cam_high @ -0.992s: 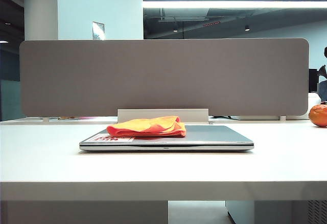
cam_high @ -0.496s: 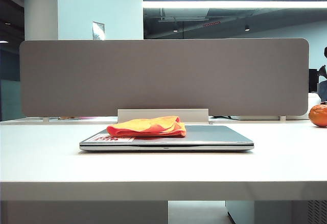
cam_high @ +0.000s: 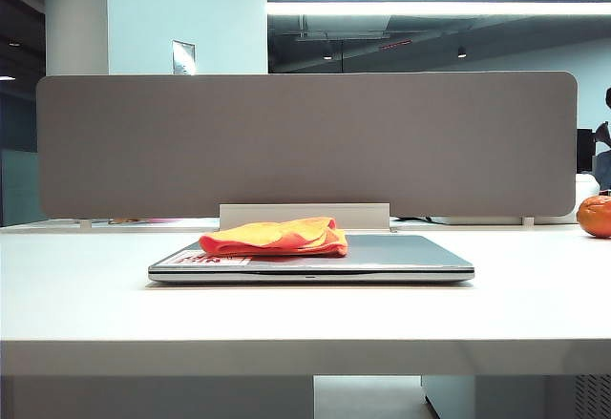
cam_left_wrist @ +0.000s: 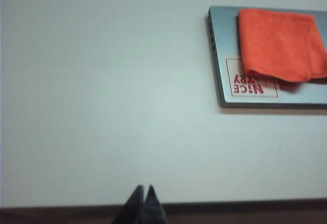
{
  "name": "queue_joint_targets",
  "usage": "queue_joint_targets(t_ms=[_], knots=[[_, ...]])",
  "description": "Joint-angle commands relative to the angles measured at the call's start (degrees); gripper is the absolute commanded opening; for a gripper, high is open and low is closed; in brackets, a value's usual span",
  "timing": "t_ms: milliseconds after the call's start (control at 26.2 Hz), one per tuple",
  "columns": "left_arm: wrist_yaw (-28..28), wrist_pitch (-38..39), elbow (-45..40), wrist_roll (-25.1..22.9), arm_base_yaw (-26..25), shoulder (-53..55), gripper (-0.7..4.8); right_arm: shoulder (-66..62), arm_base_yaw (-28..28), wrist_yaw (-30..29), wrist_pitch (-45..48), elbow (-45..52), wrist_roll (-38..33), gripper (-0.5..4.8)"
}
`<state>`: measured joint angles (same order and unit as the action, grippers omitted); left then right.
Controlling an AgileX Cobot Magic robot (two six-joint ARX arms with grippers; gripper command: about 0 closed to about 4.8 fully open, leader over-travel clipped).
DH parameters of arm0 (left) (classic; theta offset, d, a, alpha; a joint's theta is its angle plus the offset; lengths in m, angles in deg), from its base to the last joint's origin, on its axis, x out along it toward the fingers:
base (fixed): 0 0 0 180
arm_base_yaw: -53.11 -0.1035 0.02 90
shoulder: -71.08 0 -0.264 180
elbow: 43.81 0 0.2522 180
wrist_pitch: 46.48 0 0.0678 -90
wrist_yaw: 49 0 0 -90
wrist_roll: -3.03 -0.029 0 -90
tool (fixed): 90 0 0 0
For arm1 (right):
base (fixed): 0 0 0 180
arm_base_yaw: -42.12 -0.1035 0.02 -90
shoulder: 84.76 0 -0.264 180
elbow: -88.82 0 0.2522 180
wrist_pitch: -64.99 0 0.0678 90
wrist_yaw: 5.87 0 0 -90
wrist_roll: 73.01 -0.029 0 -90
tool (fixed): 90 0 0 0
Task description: Pick up the orange rag and put it over the laptop.
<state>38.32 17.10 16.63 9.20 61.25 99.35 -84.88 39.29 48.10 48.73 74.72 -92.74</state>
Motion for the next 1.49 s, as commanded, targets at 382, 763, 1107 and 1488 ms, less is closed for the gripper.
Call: queue_joint_targets(t_ms=[382, 763, 1107, 1488], knots=[[0.1, -22.4, -21.2, 3.7, -0.5, -7.2, -0.06, 0.1, 0.1, 0.1, 0.6, 0.1, 0.2, -0.05], [1.6, -31.5, -37.2, 3.7, -7.7, -17.4, -0.06, 0.1, 0.1, 0.1, 0.6, 0.1, 0.2, -0.05], [1.6, -39.7, -45.1, 3.5, -8.3, -21.6, -0.06, 0.1, 0.1, 0.1, 0.6, 0.1, 0.2, -0.05], [1.8, -38.4, -46.2, 2.6, -9.6, -28.1, -0.06, 0.1, 0.1, 0.1, 0.6, 0.1, 0.2, -0.05]])
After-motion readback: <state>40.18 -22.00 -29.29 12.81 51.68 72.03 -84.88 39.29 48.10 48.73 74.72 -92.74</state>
